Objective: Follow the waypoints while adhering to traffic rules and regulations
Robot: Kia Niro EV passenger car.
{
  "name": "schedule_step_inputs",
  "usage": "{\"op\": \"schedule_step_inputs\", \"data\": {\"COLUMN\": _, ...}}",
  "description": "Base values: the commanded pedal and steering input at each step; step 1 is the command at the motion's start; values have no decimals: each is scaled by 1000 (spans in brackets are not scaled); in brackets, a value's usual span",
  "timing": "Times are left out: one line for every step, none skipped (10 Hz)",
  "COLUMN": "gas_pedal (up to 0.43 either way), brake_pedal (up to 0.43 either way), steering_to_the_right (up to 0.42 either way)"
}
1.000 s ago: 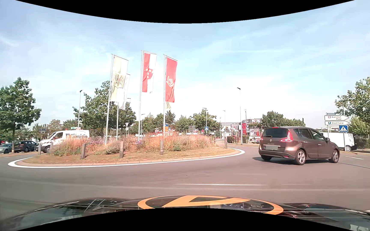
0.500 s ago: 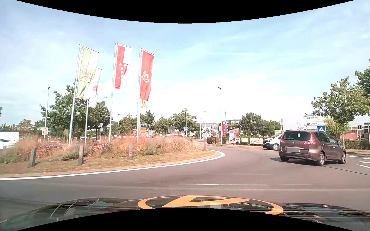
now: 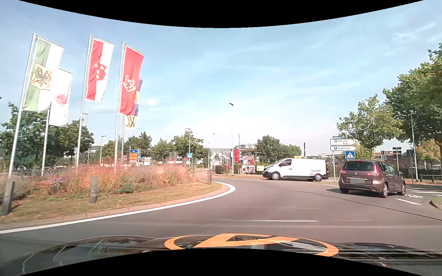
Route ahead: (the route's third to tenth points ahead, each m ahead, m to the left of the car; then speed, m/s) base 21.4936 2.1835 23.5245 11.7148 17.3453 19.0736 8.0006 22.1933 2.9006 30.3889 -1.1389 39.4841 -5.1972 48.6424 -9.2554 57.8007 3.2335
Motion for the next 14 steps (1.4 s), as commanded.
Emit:
{"op": "schedule_step_inputs", "data": {"gas_pedal": 110, "brake_pedal": 0, "steering_to_the_right": 386}}
{"op": "schedule_step_inputs", "data": {"gas_pedal": 67, "brake_pedal": 0, "steering_to_the_right": 383}}
{"op": "schedule_step_inputs", "data": {"gas_pedal": 67, "brake_pedal": 0, "steering_to_the_right": 374}}
{"op": "schedule_step_inputs", "data": {"gas_pedal": 87, "brake_pedal": 0, "steering_to_the_right": 353}}
{"op": "schedule_step_inputs", "data": {"gas_pedal": 110, "brake_pedal": 0, "steering_to_the_right": 338}}
{"op": "schedule_step_inputs", "data": {"gas_pedal": 130, "brake_pedal": 0, "steering_to_the_right": 314}}
{"op": "schedule_step_inputs", "data": {"gas_pedal": 130, "brake_pedal": 0, "steering_to_the_right": 276}}
{"op": "schedule_step_inputs", "data": {"gas_pedal": 130, "brake_pedal": 0, "steering_to_the_right": 239}}
{"op": "schedule_step_inputs", "data": {"gas_pedal": 130, "brake_pedal": 0, "steering_to_the_right": 199}}
{"op": "schedule_step_inputs", "data": {"gas_pedal": 130, "brake_pedal": 0, "steering_to_the_right": 166}}
{"op": "schedule_step_inputs", "data": {"gas_pedal": 130, "brake_pedal": 0, "steering_to_the_right": 144}}
{"op": "schedule_step_inputs", "data": {"gas_pedal": 130, "brake_pedal": 0, "steering_to_the_right": 117}}
{"op": "schedule_step_inputs", "data": {"gas_pedal": 118, "brake_pedal": 0, "steering_to_the_right": 85}}
{"op": "schedule_step_inputs", "data": {"gas_pedal": 118, "brake_pedal": 0, "steering_to_the_right": 58}}
